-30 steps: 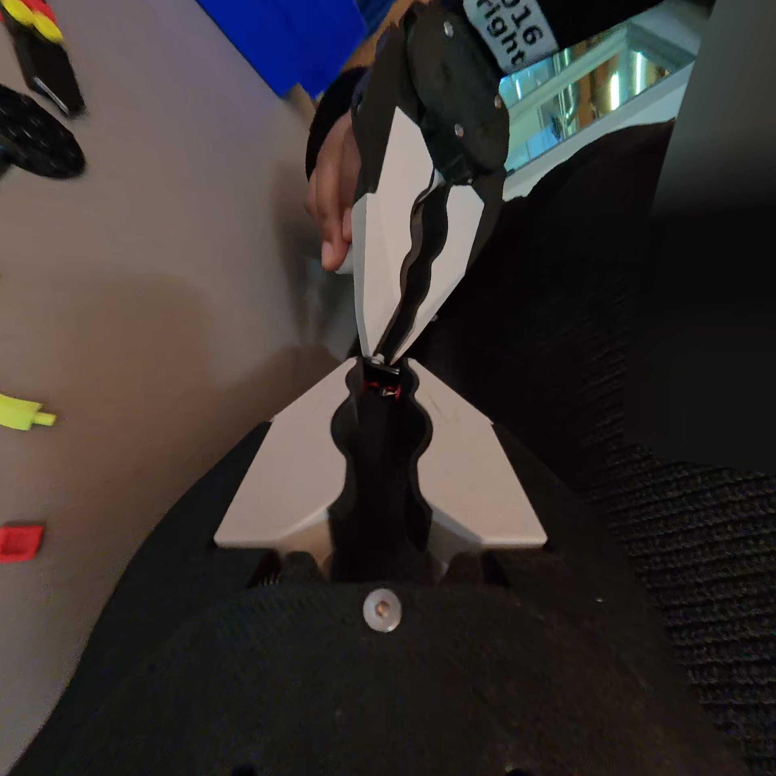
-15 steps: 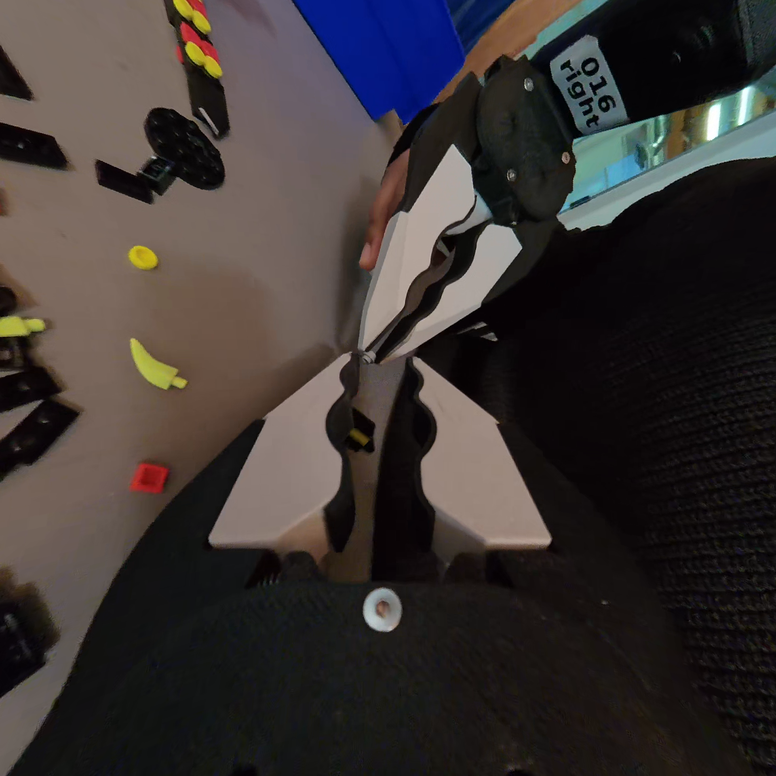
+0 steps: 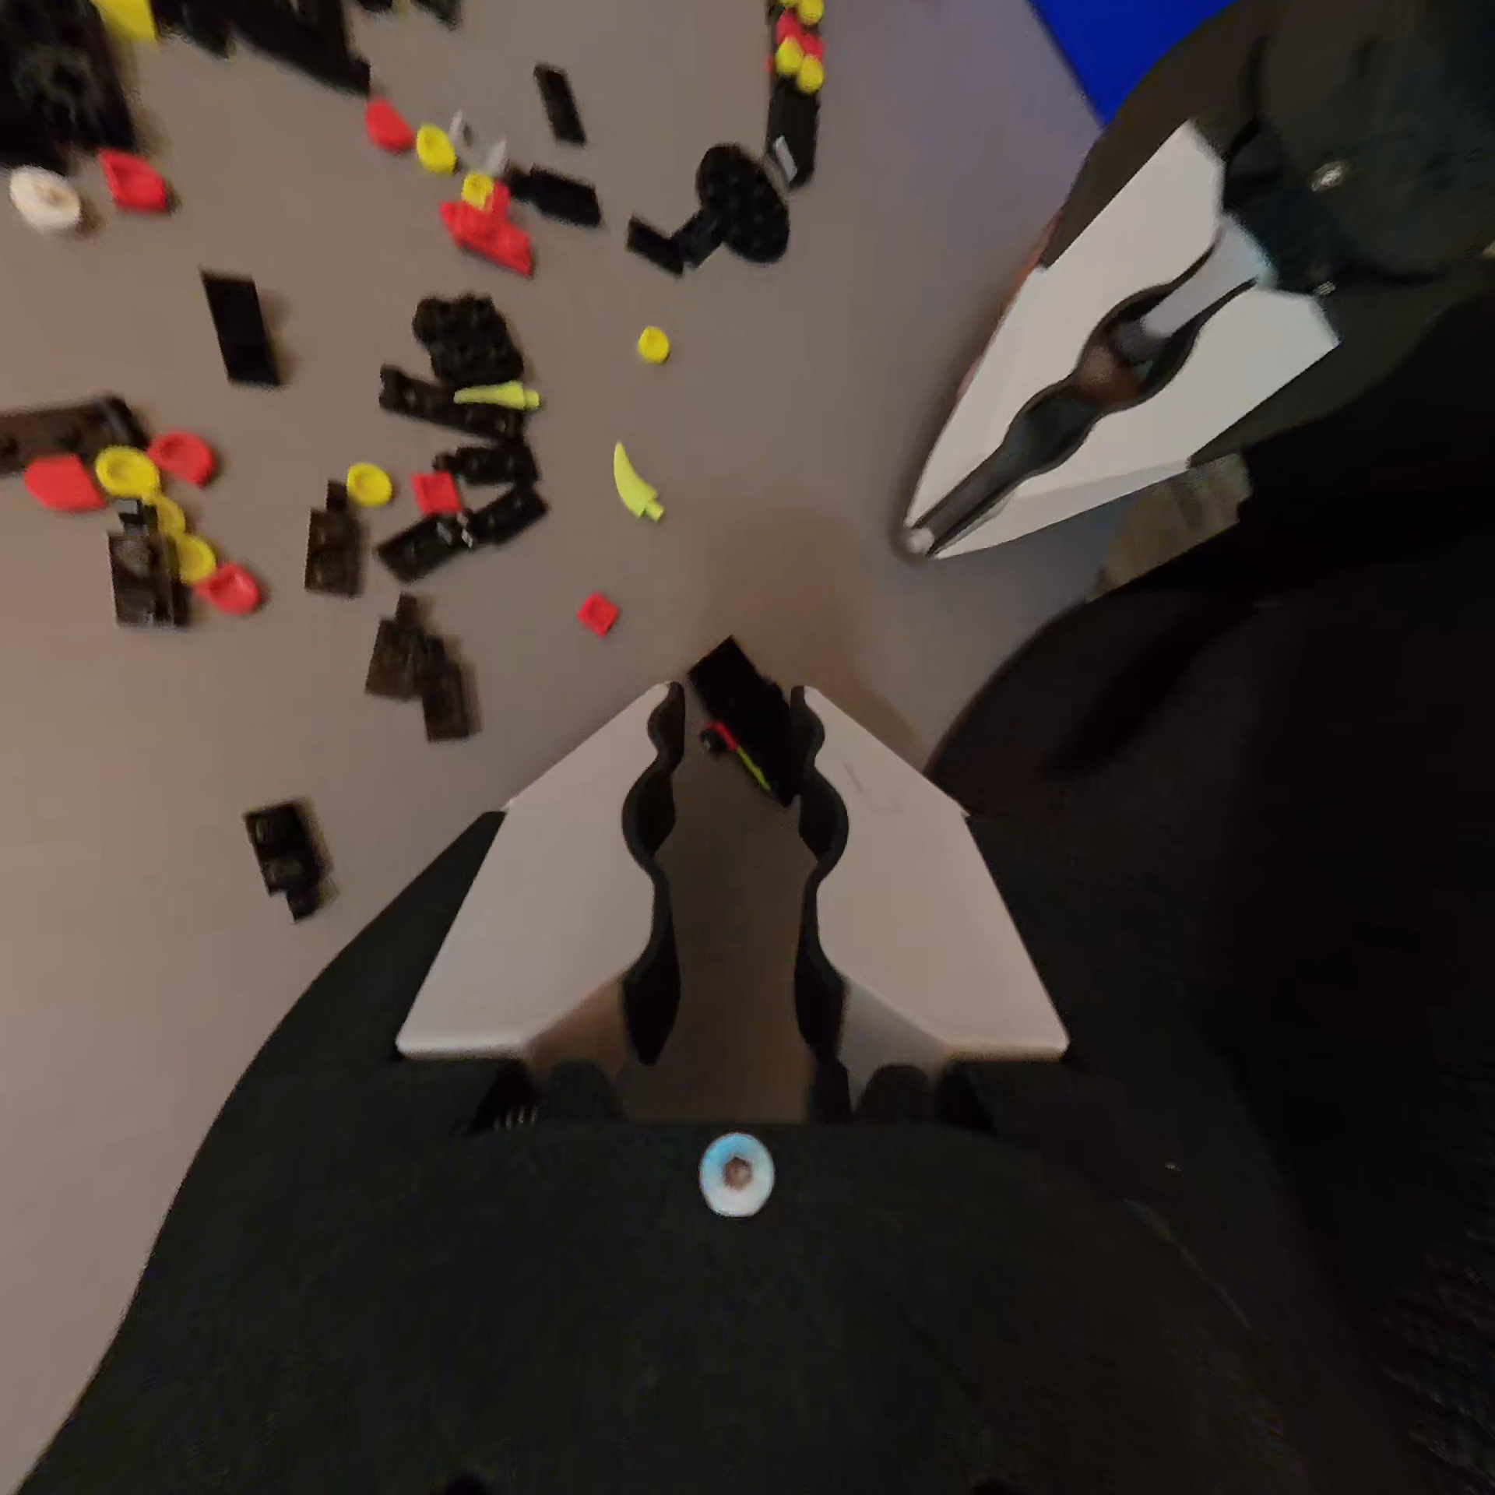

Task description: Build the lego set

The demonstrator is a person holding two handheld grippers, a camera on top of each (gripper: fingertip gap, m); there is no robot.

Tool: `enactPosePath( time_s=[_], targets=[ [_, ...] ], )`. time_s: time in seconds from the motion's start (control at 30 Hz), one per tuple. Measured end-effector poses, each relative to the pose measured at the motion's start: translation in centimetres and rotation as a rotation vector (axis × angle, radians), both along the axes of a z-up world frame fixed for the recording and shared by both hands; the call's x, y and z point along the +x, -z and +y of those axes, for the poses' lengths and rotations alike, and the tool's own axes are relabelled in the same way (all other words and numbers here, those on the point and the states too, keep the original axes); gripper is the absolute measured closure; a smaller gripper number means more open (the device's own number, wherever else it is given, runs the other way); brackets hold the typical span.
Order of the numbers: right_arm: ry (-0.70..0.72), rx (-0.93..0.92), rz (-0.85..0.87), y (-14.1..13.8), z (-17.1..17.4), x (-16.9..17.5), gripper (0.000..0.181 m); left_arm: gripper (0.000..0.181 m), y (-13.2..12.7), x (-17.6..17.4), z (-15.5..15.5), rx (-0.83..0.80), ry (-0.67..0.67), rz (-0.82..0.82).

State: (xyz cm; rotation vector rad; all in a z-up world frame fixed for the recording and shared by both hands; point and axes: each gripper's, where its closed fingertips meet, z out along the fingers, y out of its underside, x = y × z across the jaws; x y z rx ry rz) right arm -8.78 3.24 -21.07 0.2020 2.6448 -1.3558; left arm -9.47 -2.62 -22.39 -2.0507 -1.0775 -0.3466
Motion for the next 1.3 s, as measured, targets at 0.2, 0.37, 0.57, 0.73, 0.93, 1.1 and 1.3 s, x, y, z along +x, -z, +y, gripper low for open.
enactPosePath(
  time_s=[0.2, 0.37, 0.57, 0.73, 0.93, 1.1, 1.3],
  targets=[
    [-0.004, -0.003, 0.008, 0.0, -0.4, 0.2, 0.177, 0.152, 1.0, 0.9, 0.5, -0.124, -0.05, 0.055],
    [0.017, -0.032, 0.0, -0.7, -1.1, 0.4, 0.177, 0.165, 1.2, 1.5, 2.3, -0.055, -0.036, 0.016],
    [0.042, 0.004, -0.055, 0.1, -1.6, 1.0, 0.177, 0.165, 1.1, 1.8, 3.1, 0.014, -0.036, -0.02],
    [0.075, 0.022, -0.075, 0.6, -2.4, 1.0, 0.177, 0.165, 1.2, 2.0, 3.3, 0.011, -0.023, -0.002],
    [0.073, 0.075, -0.041, 1.7, -2.8, 1.1, 0.177, 0.164, 1.2, 2.0, 3.4, -0.011, -0.005, 0.037],
    [0.07, 0.096, -0.041, 2.0, -3.0, 1.1, 0.177, 0.164, 1.3, 2.1, 3.4, -0.041, 0.017, 0.081],
    [0.06, 0.139, -0.052, 2.4, -3.0, 1.3, 0.177, 0.164, 1.3, 2.3, 3.6, -0.06, 0.039, 0.112]
  ],
)
